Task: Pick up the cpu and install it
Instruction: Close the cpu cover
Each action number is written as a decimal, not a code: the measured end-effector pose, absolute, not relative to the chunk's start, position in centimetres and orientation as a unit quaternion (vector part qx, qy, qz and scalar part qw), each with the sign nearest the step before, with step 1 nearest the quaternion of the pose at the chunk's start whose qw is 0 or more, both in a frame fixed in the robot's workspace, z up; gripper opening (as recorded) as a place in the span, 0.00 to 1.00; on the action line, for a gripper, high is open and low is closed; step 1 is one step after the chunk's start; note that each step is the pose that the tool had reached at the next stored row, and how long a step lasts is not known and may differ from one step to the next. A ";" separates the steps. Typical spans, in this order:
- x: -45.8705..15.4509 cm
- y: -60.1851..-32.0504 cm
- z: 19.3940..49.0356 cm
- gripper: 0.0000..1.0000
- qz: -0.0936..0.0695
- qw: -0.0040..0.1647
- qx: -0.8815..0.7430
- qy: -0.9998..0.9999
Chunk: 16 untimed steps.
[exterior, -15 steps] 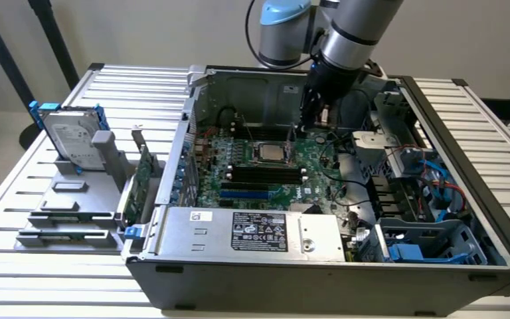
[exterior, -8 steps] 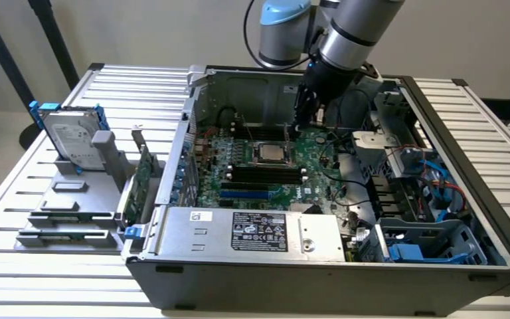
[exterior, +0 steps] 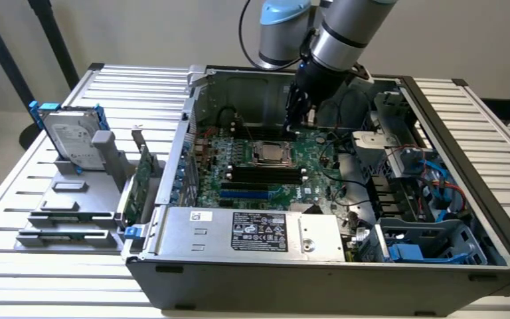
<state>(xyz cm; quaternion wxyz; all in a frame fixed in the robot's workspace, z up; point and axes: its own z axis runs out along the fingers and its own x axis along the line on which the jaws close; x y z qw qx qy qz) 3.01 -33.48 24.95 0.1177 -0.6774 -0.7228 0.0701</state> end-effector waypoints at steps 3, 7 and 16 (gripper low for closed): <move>2.3 -33.5 24.8 0.11 0.070 0.120 -0.676 -0.724; 1.4 -33.5 24.7 0.11 0.069 0.123 -0.675 -0.725; -0.4 -33.9 23.8 0.11 0.068 0.124 -0.674 -0.725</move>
